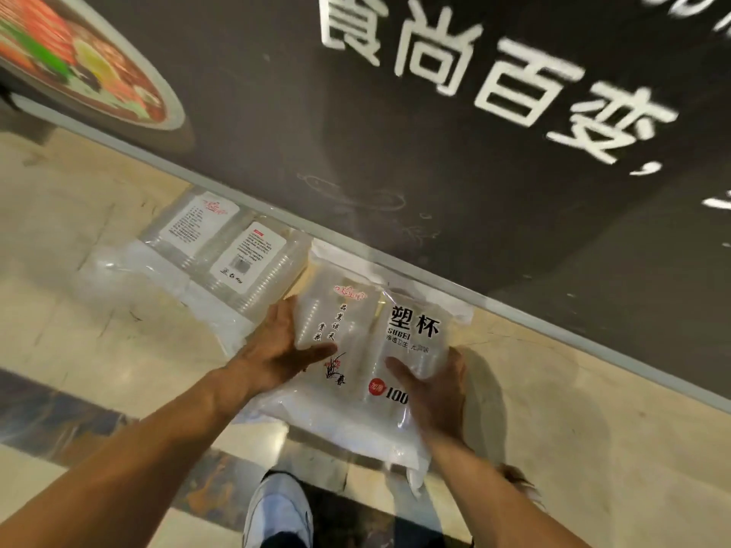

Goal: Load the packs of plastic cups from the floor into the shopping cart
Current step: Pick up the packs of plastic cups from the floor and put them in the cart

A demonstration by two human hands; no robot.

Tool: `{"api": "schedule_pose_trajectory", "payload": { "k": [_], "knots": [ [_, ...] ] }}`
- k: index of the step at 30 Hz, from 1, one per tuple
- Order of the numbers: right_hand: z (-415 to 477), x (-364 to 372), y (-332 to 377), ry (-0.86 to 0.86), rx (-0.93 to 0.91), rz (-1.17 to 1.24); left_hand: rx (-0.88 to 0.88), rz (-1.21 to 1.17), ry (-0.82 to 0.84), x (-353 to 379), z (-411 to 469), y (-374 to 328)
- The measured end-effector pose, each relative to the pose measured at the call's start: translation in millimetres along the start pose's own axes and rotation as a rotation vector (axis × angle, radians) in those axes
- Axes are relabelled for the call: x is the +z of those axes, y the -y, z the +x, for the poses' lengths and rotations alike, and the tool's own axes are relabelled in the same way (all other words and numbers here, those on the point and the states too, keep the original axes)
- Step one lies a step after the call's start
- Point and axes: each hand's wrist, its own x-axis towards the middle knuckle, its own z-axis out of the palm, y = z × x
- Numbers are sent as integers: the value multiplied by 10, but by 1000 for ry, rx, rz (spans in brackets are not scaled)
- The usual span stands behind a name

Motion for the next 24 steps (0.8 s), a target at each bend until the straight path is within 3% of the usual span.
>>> {"api": "schedule_pose_trajectory", "payload": {
  "k": [6, 17, 24],
  "knots": [
    [-1205, -504, 718, 181, 46, -77, -118, -83, 3, -878, -1344, -378],
    [-3473, -1738, 3526, 368, -354, 37, -276, -220, -337, -3584, -4057, -1773],
    [-4374, -2976, 5109, 340, -484, 5, -243, -272, -459, -4819, -5148, -3074]
  ]
}}
